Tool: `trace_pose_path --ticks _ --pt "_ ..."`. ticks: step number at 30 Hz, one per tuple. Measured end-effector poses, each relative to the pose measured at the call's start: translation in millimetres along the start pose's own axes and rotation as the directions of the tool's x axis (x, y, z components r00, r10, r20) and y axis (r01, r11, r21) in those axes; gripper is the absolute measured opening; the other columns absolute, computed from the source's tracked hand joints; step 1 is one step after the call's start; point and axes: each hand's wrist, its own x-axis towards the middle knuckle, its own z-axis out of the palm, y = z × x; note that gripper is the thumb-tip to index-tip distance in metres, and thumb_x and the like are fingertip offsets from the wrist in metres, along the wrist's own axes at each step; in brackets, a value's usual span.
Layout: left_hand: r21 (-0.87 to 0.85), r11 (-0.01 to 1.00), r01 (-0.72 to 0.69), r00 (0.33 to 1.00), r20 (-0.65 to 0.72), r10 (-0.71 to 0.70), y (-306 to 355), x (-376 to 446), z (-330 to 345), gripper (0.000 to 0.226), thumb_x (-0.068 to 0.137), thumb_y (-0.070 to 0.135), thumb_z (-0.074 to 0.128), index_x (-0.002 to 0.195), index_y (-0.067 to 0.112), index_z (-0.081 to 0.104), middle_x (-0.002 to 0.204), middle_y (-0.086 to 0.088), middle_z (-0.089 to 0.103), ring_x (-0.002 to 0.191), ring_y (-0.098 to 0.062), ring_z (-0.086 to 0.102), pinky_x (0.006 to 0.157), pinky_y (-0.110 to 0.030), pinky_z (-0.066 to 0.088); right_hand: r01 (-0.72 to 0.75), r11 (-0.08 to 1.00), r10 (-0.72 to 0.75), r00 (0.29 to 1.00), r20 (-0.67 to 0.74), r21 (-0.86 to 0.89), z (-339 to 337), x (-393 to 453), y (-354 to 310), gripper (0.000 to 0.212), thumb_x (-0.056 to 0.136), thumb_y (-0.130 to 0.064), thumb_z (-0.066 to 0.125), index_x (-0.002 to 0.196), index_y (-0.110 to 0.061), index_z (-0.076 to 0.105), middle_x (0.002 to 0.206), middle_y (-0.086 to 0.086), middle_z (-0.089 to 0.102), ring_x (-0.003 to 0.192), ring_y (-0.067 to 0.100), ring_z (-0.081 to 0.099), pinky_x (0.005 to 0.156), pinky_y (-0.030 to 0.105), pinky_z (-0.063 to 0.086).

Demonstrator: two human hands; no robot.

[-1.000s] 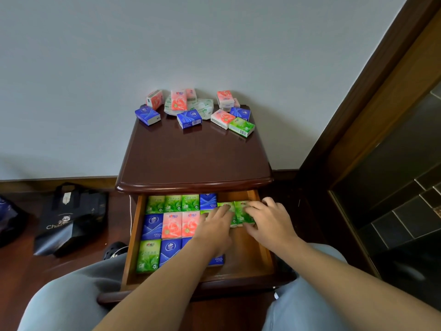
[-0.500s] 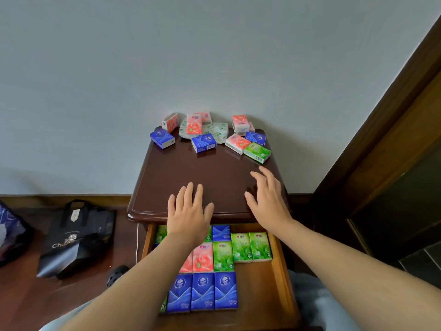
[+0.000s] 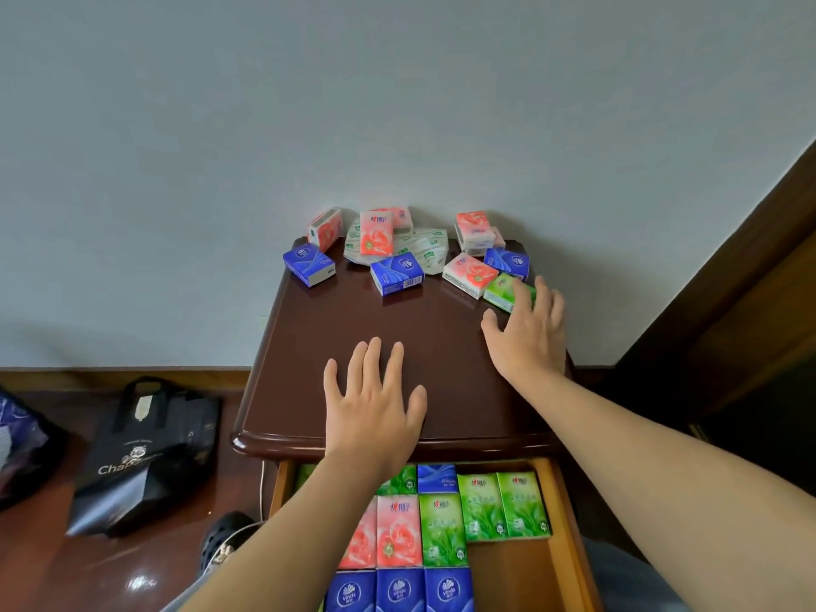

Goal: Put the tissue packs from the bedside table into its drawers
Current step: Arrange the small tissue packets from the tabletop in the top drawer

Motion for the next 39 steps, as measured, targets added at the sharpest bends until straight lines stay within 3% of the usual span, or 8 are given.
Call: trace_pose_path --ticks 3,7,15,25,28,31,36,39 --pt "-0.032 0.999 0.003 1.000 -0.012 -0.004 -1 1 -1 0.080 0.093 0.063 -0.004 0.165 0.028 0.001 0.174 -0.002 0.003 0.160 -0.021 -0.005 0.127 -0.056 -0.002 0.001 0.999 -0.006 0.992 -0.125 -0.040 -5 -12 -1 0.053 0.090 -0.054 0.062 0.121 -0.012 0.056 0.127 0.014 0.059 0.122 0.034 0.047 0.100 0.043 0.046" --pt "-0.099 0.994 0.039 0.998 -0.046 -0.044 -2 15 -1 0.082 0.098 0.065 0.010 0.162 0.023 -0.018 0.173 -0.002 -0.015 0.159 -0.020 -0.016 0.127 -0.056 -0.006 0.162 0.987 -0.160 0.982 -0.097 0.017 -13 -35 0 0.052 0.080 -0.065 0.067 0.108 -0.024 0.052 0.101 -0.004 0.060 0.099 0.024 0.055 0.087 0.043 0.043" --pt "-0.141 0.990 0.022 0.993 -0.116 -0.038 1 68 -5 0.077 0.103 0.058 0.025 0.165 0.027 -0.008 0.174 -0.006 -0.005 0.160 -0.024 -0.003 0.128 -0.057 0.004 0.342 0.939 -0.342 0.940 0.013 -0.043 -7 -45 0 0.065 0.094 -0.070 0.046 0.148 -0.033 0.046 0.124 -0.007 0.056 0.108 0.017 0.050 0.088 0.036 0.046" --pt "-0.171 0.984 -0.041 0.971 -0.239 -0.001 10 127 -8 0.065 0.106 0.043 0.035 0.165 0.027 0.013 0.172 0.005 0.019 0.159 -0.020 0.011 0.129 -0.050 0.006 0.321 0.946 -0.323 0.945 -0.055 -0.046 0 -43 0 0.059 0.089 -0.074 0.049 0.127 -0.030 0.054 0.115 -0.008 0.052 0.102 0.016 0.049 0.085 0.037 0.046" --pt "-0.131 0.990 -0.051 0.941 -0.339 0.004 13 126 -10 0.054 0.099 0.041 0.049 0.150 0.023 0.043 0.144 -0.006 0.051 0.133 -0.031 0.045 0.121 -0.049 0.026 0.334 0.943 -0.334 0.940 -0.066 -0.006 1 -43 0 0.058 0.088 -0.072 0.051 0.130 -0.031 0.050 0.115 -0.010 0.053 0.101 0.015 0.050 0.085 0.036 0.047" --pt "-0.133 0.990 -0.044 0.890 -0.455 -0.022 14 121 -12 0.049 0.092 0.041 0.058 0.137 0.021 0.053 0.125 -0.011 0.052 0.111 -0.033 0.050 0.106 -0.047 0.038 0.335 0.942 -0.334 0.940 -0.062 0.012 0 -44 0 0.058 0.087 -0.069 0.054 0.131 -0.031 0.049 0.115 -0.011 0.053 0.101 0.014 0.050 0.084 0.036 0.048" --pt "-0.114 0.994 -0.003 0.938 -0.346 -0.036 12 123 -12 0.065 0.099 0.050 0.048 0.156 0.019 0.040 0.157 -0.007 0.042 0.146 -0.030 0.033 0.126 -0.048 0.019 0.324 0.946 -0.322 0.945 -0.058 0.023 -1 -45 0 0.058 0.086 -0.069 0.055 0.129 -0.031 0.049 0.113 -0.011 0.054 0.099 0.012 0.049 0.082 0.034 0.047" --pt "-0.135 0.991 0.002 0.931 -0.361 -0.051 13 121 -11 0.065 0.095 0.053 0.054 0.148 0.016 0.047 0.146 -0.009 0.049 0.136 -0.031 0.041 0.119 -0.045 0.031 0.314 0.949 -0.313 0.948 -0.057 0.024 -2 -45 -1 0.062 0.087 -0.073 0.053 0.131 -0.029 0.050 0.113 -0.011 0.055 0.100 0.013 0.051 0.083 0.035 0.046"
